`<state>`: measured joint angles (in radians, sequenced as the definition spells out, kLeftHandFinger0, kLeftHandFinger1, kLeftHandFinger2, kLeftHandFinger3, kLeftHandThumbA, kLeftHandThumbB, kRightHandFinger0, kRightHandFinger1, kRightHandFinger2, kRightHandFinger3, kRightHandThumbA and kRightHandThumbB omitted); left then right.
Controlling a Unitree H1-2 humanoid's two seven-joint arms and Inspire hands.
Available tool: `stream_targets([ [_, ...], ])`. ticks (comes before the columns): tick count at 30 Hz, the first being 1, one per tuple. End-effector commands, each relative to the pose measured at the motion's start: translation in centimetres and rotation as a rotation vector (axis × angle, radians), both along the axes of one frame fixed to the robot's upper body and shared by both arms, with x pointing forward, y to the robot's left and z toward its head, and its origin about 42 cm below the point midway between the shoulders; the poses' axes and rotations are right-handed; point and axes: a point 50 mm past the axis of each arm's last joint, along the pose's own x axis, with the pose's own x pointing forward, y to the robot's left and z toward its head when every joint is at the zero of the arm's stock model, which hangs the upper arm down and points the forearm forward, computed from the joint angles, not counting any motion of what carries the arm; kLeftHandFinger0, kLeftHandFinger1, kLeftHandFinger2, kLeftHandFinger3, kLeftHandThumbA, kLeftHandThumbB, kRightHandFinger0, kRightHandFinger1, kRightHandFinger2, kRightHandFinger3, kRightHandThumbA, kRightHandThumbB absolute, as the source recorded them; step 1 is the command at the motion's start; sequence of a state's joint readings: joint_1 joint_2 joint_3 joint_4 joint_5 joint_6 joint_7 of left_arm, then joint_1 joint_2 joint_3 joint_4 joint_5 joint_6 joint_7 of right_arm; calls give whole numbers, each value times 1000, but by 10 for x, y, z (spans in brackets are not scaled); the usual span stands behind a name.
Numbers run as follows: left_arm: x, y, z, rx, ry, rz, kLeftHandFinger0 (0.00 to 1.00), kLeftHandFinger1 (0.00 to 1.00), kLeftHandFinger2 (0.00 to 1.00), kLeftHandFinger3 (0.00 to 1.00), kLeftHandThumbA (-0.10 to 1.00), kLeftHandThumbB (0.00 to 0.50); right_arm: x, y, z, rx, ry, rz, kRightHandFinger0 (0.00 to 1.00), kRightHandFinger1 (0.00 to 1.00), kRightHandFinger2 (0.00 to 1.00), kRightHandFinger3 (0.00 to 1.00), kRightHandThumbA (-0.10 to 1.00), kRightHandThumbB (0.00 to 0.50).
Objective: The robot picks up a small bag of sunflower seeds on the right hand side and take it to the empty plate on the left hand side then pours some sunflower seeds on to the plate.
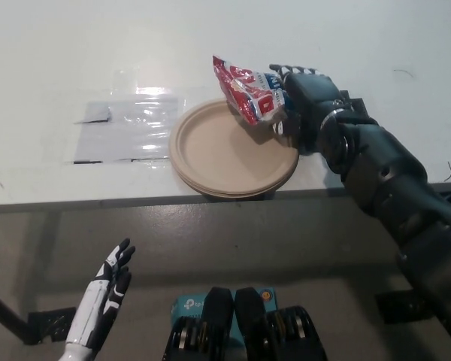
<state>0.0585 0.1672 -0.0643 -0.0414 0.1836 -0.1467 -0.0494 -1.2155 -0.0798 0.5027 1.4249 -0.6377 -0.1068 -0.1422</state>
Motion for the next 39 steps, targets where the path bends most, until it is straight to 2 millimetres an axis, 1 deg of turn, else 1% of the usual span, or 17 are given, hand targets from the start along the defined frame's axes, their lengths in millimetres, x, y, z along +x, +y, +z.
stream_targets([
  [1,3,1,13,16,-55,-39,1000,1000,1000,1000,1000,154,7,2,20,-10,5,-28,1000,1000,1000,1000,721,500],
  [10,3,-1,14,15,-53,-45,1000,1000,1000,1000,1000,127,6,-13,10,-6,-12,-82,988,1000,1000,1000,569,476],
  [11,3,0,14,17,-53,-46,1000,1000,1000,1000,1000,127,5,-13,11,29,-67,-84,525,756,885,970,412,364],
  [12,3,0,14,18,-52,-46,1000,1000,1000,1000,1000,127,5,-14,11,43,-86,-85,370,582,760,852,403,392],
  [13,3,-1,15,18,-52,-48,1000,1000,1000,1000,1000,133,4,-14,12,59,-132,-86,79,257,452,568,298,345],
  [14,5,-1,16,21,-55,-49,1000,1000,1000,1000,1000,142,4,-14,15,97,-201,-84,3,57,230,325,168,259],
  [15,6,0,16,19,-53,-50,1000,1000,1000,1000,1000,148,3,-12,17,115,-233,-77,1,11,153,232,95,195],
  [16,6,0,16,22,-54,-51,1000,1000,1000,1000,1000,157,2,-11,18,150,-258,-64,0,45,261,225,23,129],
  [18,7,-1,17,23,-54,-54,1000,1000,1000,1000,1000,160,2,-10,20,179,-275,-56,0,64,343,263,85,130],
  [25,9,-1,19,25,-52,-57,1000,1000,1000,1000,1000,192,4,-5,30,258,-287,-45,0,0,278,226,315,201],
  [29,11,-2,19,27,-55,-60,1000,1000,1000,1000,1000,193,3,-5,31,290,-297,-43,0,0,265,222,338,203],
  [31,10,-2,19,25,-52,-58,1000,1000,1000,1000,1000,192,3,-5,31,304,-302,-37,0,0,253,224,254,192],
  [33,10,-2,19,21,-51,-57,1000,1000,1000,1000,1000,190,2,-6,30,299,-331,-30,0,0,173,225,-91,121],
  [34,10,-2,19,22,-53,-58,1000,1000,1000,1000,1000,183,2,-7,30,300,-339,-28,0,0,142,200,-100,107],
  [35,10,-2,19,22,-55,-60,1000,1000,1000,1000,1000,181,1,-7,30,301,-353,-23,0,0,223,234,-100,104],
  [37,11,-1,20,19,-58,-61,1000,1000,1000,1000,1000,173,2,-9,31,292,-366,-13,0,44,540,444,-100,102],
  [39,11,-1,20,16,-58,-62,1000,1000,1000,1000,1000,165,2,-10,33,284,-374,-7,0,85,660,575,-100,88],
])
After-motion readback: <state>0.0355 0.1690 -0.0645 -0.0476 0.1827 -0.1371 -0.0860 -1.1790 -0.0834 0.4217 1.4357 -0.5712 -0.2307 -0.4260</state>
